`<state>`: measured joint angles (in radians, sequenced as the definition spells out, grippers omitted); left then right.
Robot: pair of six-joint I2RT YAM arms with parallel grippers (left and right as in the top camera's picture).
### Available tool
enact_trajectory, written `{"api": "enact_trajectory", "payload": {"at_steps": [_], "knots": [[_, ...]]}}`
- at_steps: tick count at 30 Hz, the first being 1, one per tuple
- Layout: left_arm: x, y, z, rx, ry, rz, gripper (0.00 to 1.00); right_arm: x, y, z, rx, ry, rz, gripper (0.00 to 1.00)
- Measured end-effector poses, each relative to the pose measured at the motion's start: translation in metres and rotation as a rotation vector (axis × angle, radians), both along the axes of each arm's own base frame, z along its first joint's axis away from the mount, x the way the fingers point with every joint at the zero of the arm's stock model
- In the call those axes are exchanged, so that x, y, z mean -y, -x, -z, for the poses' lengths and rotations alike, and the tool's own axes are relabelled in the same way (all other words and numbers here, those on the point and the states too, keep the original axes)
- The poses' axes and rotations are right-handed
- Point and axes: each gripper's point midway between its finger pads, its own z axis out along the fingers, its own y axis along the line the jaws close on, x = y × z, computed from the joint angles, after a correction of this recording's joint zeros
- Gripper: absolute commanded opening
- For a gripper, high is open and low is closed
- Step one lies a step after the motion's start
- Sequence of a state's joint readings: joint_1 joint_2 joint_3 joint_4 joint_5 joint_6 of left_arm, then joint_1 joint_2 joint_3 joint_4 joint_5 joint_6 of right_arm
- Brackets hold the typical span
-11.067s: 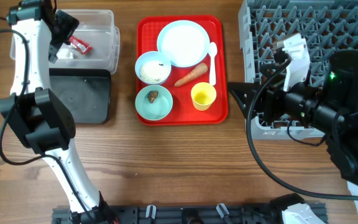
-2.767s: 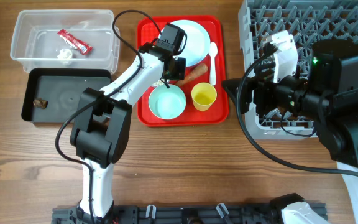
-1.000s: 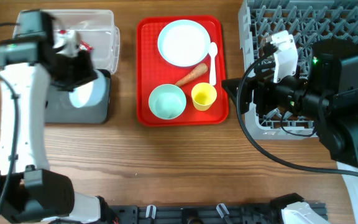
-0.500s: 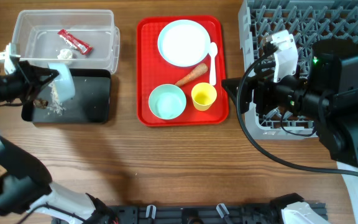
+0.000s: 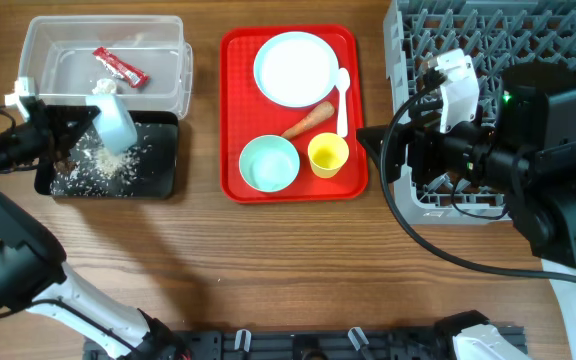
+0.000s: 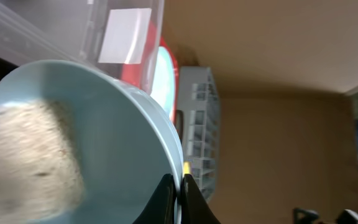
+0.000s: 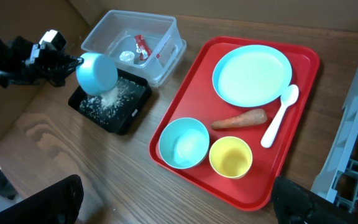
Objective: Sort waste into correct bins and load items into the dishwasher rack
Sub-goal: 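Tip the rice bowl over the black tray to pour out rice, then set the emptied rice bowl back on the red tray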
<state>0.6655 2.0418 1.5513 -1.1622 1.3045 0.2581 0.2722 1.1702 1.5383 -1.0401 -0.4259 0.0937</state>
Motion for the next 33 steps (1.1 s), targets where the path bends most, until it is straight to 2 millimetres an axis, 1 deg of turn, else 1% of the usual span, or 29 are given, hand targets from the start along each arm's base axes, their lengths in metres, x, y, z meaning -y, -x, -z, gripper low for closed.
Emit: {"api": "enact_trajectory", "payload": {"at_steps": [6,12,21,25,33], "knots": [[-0.007,0.001,-0.010,0.027,0.081,-0.032,0.04,0.000,0.000,0.002,-0.011,0.003,0.000,0.98],[-0.017,0.007,-0.014,0.018,0.123,-0.068,0.04,0.000,0.001,0.004,-0.017,0.005,0.000,0.98],[-0.024,0.015,-0.025,-0.008,0.218,-0.113,0.04,0.000,0.001,0.004,-0.018,0.005,0.000,0.99],[-0.022,0.022,-0.031,-0.058,0.292,-0.133,0.04,0.000,0.001,0.004,-0.018,0.005,0.000,0.98],[-0.022,0.022,-0.033,-0.001,0.257,-0.125,0.04,0.000,0.001,0.004,-0.024,-0.001,0.006,0.98]]}}
